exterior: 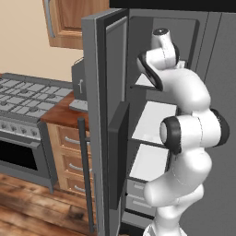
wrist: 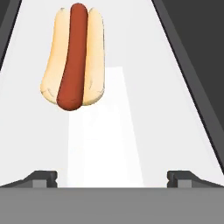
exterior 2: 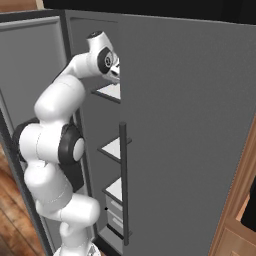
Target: Store the hot dog in the freezer for long-term storage. Close the freezer door after placing the cooked food.
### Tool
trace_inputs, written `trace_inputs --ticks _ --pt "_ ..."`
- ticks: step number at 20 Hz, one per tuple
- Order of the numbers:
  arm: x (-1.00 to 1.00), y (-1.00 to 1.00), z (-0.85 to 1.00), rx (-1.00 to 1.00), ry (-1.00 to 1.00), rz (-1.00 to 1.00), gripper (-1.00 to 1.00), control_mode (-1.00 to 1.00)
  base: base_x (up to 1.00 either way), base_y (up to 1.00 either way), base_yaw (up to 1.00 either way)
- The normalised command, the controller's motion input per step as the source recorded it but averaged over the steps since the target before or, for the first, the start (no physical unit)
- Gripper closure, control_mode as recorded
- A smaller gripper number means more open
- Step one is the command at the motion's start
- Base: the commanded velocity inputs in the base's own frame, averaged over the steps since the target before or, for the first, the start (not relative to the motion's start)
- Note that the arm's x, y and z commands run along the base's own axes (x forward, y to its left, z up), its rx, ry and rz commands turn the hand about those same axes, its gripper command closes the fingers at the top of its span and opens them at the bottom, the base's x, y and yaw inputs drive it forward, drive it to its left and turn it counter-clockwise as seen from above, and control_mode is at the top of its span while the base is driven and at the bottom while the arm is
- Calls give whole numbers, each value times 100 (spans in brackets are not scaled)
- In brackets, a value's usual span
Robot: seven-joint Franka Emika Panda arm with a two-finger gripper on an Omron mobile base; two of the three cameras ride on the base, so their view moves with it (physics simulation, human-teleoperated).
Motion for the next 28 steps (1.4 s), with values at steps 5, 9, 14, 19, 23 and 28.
trace_inputs --ticks 5,9,14,19,23,28 --pt "-68 2 0 0 -3 0 -100 -100 0 0 0" --pt "-77 9 0 0 -6 0 -100 -100 0 0 0" --pt "-71 25 0 0 -6 0 -100 -100 0 0 0" --pt "-61 34 1 0 -2 0 -100 -100 0 0 0" --pt "-72 18 3 0 -2 0 -100 -100 0 0 0" --pt "-78 11 12 0 -1 0 -100 -100 0 0 0"
